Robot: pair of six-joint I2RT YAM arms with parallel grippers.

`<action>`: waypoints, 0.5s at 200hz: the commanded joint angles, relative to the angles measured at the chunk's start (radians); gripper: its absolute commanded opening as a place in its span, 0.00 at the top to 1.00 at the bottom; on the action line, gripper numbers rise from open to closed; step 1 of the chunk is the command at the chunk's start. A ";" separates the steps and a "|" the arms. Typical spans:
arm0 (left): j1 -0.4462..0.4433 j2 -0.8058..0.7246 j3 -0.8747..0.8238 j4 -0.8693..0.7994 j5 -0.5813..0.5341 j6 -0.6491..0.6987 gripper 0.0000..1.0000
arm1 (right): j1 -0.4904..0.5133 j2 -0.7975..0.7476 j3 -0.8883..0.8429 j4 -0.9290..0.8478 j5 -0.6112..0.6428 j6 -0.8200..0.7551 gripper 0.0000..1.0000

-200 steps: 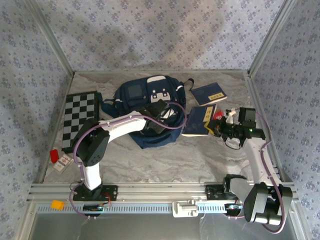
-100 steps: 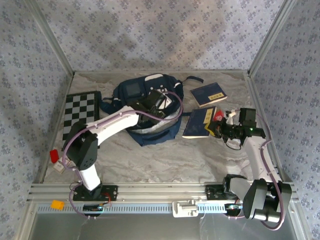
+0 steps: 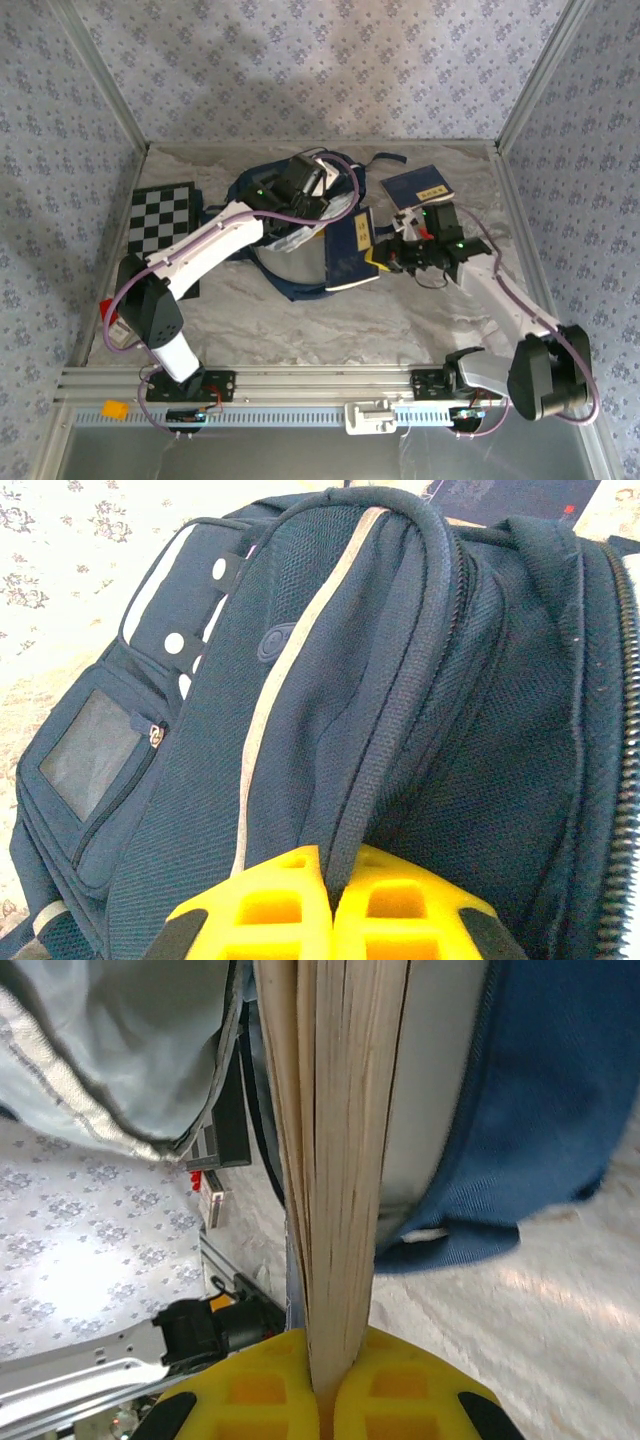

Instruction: Pack the student bag

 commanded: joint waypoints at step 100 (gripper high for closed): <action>0.014 -0.110 0.049 0.084 0.029 -0.053 1.00 | 0.207 0.611 0.380 0.420 0.218 0.038 0.97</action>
